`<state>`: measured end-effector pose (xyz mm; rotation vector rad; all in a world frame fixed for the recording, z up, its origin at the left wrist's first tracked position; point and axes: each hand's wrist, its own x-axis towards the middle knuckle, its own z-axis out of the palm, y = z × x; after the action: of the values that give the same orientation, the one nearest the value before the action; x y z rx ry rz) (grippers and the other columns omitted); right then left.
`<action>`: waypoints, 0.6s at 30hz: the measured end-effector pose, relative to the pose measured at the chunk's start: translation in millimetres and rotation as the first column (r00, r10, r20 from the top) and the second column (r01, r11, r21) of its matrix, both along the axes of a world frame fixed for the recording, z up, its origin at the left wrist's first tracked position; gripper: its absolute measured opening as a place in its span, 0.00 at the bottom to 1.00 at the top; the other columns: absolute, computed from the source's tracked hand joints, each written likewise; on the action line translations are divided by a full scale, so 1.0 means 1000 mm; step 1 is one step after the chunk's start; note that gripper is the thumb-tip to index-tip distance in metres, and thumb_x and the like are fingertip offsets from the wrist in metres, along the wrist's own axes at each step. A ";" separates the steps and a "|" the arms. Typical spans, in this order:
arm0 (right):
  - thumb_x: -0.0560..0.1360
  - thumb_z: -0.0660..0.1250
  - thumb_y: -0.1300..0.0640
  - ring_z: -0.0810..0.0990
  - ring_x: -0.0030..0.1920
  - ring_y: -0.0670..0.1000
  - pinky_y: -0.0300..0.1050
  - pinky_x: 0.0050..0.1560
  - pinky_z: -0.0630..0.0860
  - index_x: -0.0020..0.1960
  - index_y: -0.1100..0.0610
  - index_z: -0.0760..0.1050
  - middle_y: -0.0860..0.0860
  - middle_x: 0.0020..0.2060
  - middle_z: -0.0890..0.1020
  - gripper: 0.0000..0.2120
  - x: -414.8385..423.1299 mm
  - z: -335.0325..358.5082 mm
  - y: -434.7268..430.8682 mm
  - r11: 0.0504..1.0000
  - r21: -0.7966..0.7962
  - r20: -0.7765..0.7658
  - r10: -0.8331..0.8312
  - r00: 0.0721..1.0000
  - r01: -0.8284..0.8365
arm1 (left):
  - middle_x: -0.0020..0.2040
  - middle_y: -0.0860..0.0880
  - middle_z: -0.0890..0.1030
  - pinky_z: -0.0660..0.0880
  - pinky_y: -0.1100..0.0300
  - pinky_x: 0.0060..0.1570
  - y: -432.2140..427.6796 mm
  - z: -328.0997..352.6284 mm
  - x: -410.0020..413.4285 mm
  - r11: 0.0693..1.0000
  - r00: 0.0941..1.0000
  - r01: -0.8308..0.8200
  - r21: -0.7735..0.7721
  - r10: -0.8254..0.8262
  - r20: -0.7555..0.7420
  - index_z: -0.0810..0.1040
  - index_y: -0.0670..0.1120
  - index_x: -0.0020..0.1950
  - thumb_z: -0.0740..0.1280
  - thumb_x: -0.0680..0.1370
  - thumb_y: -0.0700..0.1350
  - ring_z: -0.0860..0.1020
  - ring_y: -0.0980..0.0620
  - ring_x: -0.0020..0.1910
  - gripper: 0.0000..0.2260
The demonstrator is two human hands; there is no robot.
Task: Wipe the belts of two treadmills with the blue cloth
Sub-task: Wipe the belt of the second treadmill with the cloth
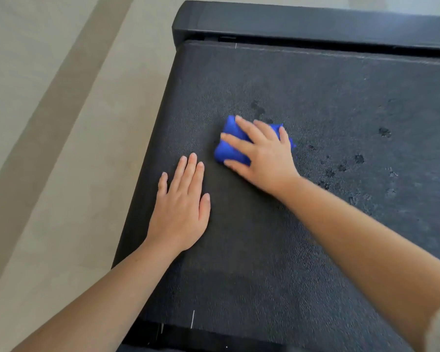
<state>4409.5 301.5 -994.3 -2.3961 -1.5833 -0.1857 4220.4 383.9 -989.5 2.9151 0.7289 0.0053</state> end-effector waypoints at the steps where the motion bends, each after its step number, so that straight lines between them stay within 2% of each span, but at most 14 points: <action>1: 0.73 0.60 0.38 0.69 0.66 0.60 0.69 0.61 0.60 0.67 0.43 0.71 0.51 0.70 0.68 0.24 0.017 0.004 0.019 0.998 -0.025 -0.027 -0.053 0.998 0.052 | 0.74 0.43 0.60 0.60 0.41 0.66 0.000 0.001 0.000 1.000 1.000 -0.007 -0.001 0.007 -0.011 0.62 0.39 0.73 0.48 0.77 0.51 0.59 0.45 0.73 0.27; 3: 0.75 0.60 0.39 0.62 0.70 0.58 0.66 0.66 0.54 0.70 0.41 0.66 0.49 0.74 0.61 0.24 0.044 0.007 0.050 0.985 -0.105 -0.084 -0.149 0.985 0.140 | 0.75 0.44 0.59 0.58 0.43 0.67 0.000 0.002 0.000 1.000 0.999 -0.015 0.004 0.015 -0.031 0.60 0.40 0.74 0.45 0.77 0.52 0.56 0.46 0.74 0.28; 5: 0.76 0.60 0.39 0.62 0.70 0.58 0.65 0.65 0.54 0.70 0.42 0.67 0.50 0.74 0.61 0.24 0.052 0.006 0.062 0.979 -0.114 -0.090 -0.178 0.980 0.167 | 0.75 0.44 0.58 0.56 0.44 0.67 0.001 0.003 0.002 1.000 0.999 -0.022 0.006 0.022 -0.043 0.60 0.41 0.74 0.44 0.77 0.53 0.56 0.46 0.74 0.28; 9: 0.72 0.58 0.39 0.74 0.60 0.62 0.68 0.56 0.65 0.63 0.47 0.76 0.55 0.66 0.73 0.24 0.022 0.000 0.030 1.000 0.013 -0.022 0.007 1.000 -0.007 | 0.74 0.42 0.61 0.62 0.41 0.65 0.000 0.001 0.002 1.000 0.999 -0.024 0.019 0.025 -0.027 0.63 0.39 0.72 0.48 0.77 0.51 0.60 0.45 0.73 0.26; 14: 0.73 0.57 0.39 0.75 0.60 0.60 0.67 0.55 0.68 0.64 0.46 0.75 0.53 0.66 0.73 0.23 0.005 0.004 -0.015 0.957 0.008 0.015 0.290 0.957 -0.290 | 0.74 0.42 0.62 0.63 0.40 0.64 -0.001 -0.001 0.001 0.999 1.000 -0.017 0.032 0.018 -0.009 0.63 0.39 0.72 0.49 0.78 0.50 0.60 0.45 0.73 0.26; 16: 0.73 0.57 0.39 0.76 0.60 0.60 0.68 0.55 0.67 0.64 0.46 0.75 0.53 0.66 0.74 0.23 0.024 0.002 -0.004 0.951 0.004 0.010 0.310 0.951 -0.310 | 0.74 0.43 0.61 0.61 0.40 0.65 -0.001 -0.002 0.001 0.999 1.000 -0.013 0.041 0.013 -0.005 0.63 0.39 0.72 0.49 0.78 0.50 0.59 0.46 0.73 0.25; 18: 0.72 0.57 0.38 0.74 0.62 0.61 0.71 0.56 0.65 0.64 0.46 0.75 0.54 0.67 0.72 0.25 0.051 -0.001 0.021 0.976 0.001 0.008 0.220 0.975 -0.220 | 0.74 0.43 0.60 0.59 0.41 0.65 0.000 -0.003 0.000 0.999 1.000 -0.014 0.052 0.015 -0.011 0.61 0.40 0.73 0.48 0.79 0.50 0.57 0.47 0.73 0.25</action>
<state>4460.3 322.0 -995.1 -2.1987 -1.8344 -0.1524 4220.4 383.9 -992.9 2.9609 0.7633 0.0085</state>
